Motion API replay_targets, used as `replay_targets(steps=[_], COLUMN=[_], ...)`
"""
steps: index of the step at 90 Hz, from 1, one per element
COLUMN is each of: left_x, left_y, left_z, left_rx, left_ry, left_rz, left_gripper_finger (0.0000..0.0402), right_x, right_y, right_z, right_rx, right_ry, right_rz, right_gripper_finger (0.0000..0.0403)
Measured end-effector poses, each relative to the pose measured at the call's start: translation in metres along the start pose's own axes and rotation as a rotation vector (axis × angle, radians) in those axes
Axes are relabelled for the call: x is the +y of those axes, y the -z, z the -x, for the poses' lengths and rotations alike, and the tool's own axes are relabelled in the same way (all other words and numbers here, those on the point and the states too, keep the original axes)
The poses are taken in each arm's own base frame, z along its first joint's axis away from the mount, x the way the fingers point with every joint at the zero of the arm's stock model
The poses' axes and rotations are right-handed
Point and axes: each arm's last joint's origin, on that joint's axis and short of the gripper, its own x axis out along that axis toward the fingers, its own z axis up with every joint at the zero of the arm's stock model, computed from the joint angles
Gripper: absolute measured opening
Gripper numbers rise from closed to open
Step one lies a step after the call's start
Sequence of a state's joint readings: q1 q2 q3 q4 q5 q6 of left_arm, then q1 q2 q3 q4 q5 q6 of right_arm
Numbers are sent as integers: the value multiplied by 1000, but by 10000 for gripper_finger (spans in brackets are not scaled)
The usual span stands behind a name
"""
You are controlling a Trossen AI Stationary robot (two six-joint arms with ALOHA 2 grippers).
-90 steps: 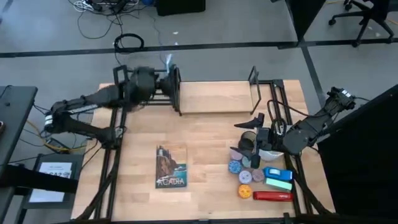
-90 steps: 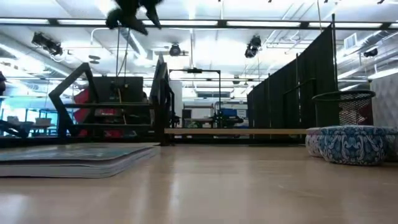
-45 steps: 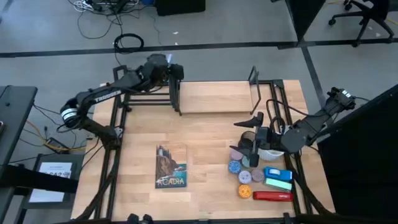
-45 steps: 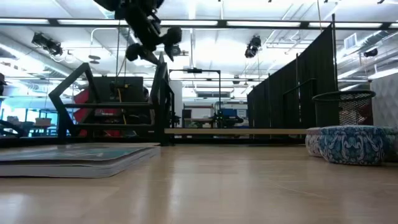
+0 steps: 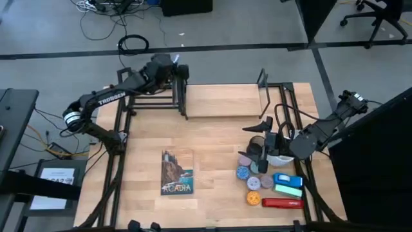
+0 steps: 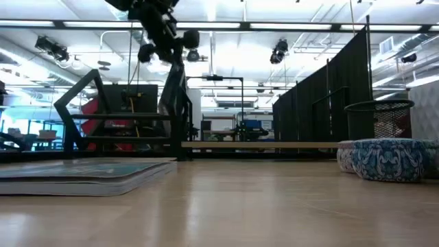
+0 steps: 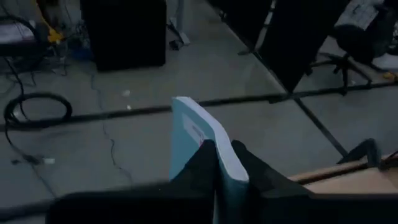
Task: Stock shelves
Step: Remove the blue book from the bookshelf
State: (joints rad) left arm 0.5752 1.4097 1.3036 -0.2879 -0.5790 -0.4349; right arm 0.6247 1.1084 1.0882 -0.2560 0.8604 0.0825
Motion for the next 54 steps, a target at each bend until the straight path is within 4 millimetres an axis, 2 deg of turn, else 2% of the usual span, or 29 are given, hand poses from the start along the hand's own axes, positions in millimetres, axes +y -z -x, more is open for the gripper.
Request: replay_targets(steps=[9, 19, 26, 36, 46, 54], left_x=[-8, -19, -29, -38, -44, -50], left_y=[-24, -53, -74, -100, -112, -105], left_z=[16, 42, 68, 114, 161, 191], left_rx=[-57, -97, -118, -103, -4, 134], left_ry=[39, 91, 162, 349, 606, 787], left_rz=[-36, -115, -167, -207, -162, -89], left_gripper_finger=[4, 3, 2, 1, 1, 1], right_x=[0, 1, 4, 6, 6, 5], right_y=[4, 20, 37, 59, 71, 73], right_z=[1, 0, -3, -7, -6, 0], right_rx=[31, 118, 159, 194, 206, 190], right_ry=[-4, -44, -36, -28, 3, 17], right_rz=[14, 18, 22, 41, 63, 75], right_gripper_finger=[361, 361, 361, 361, 356, 350])
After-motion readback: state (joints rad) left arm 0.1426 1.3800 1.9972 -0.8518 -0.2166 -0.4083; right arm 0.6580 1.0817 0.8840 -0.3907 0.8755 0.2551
